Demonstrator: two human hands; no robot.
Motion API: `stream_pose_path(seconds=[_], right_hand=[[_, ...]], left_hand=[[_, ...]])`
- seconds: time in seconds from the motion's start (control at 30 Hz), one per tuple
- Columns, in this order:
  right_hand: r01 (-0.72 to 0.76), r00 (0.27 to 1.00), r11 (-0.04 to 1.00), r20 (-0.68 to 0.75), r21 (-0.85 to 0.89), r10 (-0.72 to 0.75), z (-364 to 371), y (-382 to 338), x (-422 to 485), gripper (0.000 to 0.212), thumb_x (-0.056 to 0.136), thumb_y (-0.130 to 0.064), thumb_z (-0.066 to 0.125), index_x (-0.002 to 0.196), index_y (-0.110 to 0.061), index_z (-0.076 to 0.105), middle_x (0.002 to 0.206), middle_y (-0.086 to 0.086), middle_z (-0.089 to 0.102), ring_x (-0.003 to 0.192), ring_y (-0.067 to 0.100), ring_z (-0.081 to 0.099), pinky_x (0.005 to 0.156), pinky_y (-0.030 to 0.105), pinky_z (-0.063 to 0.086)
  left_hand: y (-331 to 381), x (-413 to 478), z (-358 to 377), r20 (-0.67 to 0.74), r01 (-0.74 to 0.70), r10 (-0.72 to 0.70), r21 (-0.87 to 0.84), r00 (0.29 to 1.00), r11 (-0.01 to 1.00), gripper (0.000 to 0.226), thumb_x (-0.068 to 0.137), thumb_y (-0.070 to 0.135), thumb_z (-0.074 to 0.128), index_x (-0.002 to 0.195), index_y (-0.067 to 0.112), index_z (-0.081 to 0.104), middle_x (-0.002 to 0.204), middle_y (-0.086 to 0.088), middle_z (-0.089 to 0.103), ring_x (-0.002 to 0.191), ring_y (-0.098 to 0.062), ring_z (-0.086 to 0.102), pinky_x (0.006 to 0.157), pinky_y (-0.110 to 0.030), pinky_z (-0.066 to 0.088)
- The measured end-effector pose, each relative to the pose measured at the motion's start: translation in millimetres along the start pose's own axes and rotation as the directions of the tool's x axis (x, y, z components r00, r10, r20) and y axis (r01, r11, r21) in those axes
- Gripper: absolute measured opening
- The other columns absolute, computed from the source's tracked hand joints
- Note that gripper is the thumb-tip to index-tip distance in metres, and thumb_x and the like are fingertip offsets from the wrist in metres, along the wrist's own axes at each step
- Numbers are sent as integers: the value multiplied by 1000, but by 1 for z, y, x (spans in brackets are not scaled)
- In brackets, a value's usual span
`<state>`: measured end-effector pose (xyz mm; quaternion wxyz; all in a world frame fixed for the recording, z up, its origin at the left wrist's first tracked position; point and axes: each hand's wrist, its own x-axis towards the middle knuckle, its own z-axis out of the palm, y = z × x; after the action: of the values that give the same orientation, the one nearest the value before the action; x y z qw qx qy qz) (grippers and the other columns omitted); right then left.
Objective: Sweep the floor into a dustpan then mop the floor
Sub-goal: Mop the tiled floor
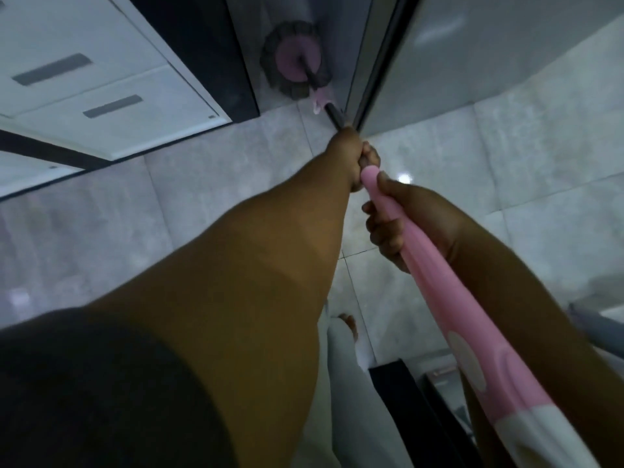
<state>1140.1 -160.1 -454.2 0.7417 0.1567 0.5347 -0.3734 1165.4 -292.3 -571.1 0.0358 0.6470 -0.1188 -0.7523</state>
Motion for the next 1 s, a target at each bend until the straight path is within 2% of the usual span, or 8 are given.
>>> stream_pose_path(seconds=[0.07,0.17,0.2,0.33,0.47,0.6,0.73,1.0], right_hand=[[-26,1000,1000,-9,14,27,-10,33,-27,38,92,-46,56,82,-9,51,58,-1,42,34,7,40,32,16,37],[-73,997,997,-29,16,74,-21,79,-66,40,93,-47,55,84,-9,50,58,0,42,35,8,40,32,17,37],[-87,995,996,-41,11,88,-23,94,-78,40,93,-47,55,86,-8,51,59,0,42,35,8,40,32,18,37],[-145,987,989,-76,-29,143,-28,148,-119,43,92,-49,55,92,-6,52,59,1,45,36,9,41,33,19,38],[-207,976,973,-83,-102,199,-21,182,-140,44,94,-49,51,91,-6,52,57,1,46,36,10,41,34,18,39],[-251,967,944,-108,-212,233,3,183,-143,46,93,-51,53,92,-5,53,56,2,47,35,10,42,34,17,39],[-301,953,895,-142,-330,268,44,175,-126,48,93,-52,53,95,-5,53,57,1,48,36,9,42,34,18,39],[-370,926,755,-146,-541,349,190,181,-47,46,92,-51,56,96,-6,50,54,3,47,34,10,41,33,19,40]], left_hand=[[-43,-27,-3,35,20,-23,63,999,998,49,100,56,38,70,17,35,38,4,28,25,-7,24,38,-5,22],[-97,-58,-14,76,119,-118,2,990,993,53,101,57,34,66,17,32,37,4,26,24,-9,22,35,-7,20],[-113,-72,-19,57,130,-133,59,989,990,54,101,57,32,64,18,31,36,4,26,24,-9,22,35,-7,19],[-171,-108,-47,44,183,-187,73,981,980,57,101,58,34,61,18,31,37,4,27,25,-9,24,36,-8,21],[-205,-131,-75,45,229,-229,7,972,973,56,100,58,35,62,17,33,40,4,28,28,-8,25,35,-10,22],[-200,-144,-104,46,224,-220,-123,974,967,49,100,54,42,70,16,40,43,5,31,29,-8,27,36,-10,25],[-175,-146,-142,57,219,-211,-242,976,945,51,98,55,46,67,16,41,45,5,34,29,-8,30,36,-9,28],[-99,-141,-294,19,72,-74,-557,997,827,52,104,48,38,64,14,37,41,3,33,25,-9,31,34,-8,29]])
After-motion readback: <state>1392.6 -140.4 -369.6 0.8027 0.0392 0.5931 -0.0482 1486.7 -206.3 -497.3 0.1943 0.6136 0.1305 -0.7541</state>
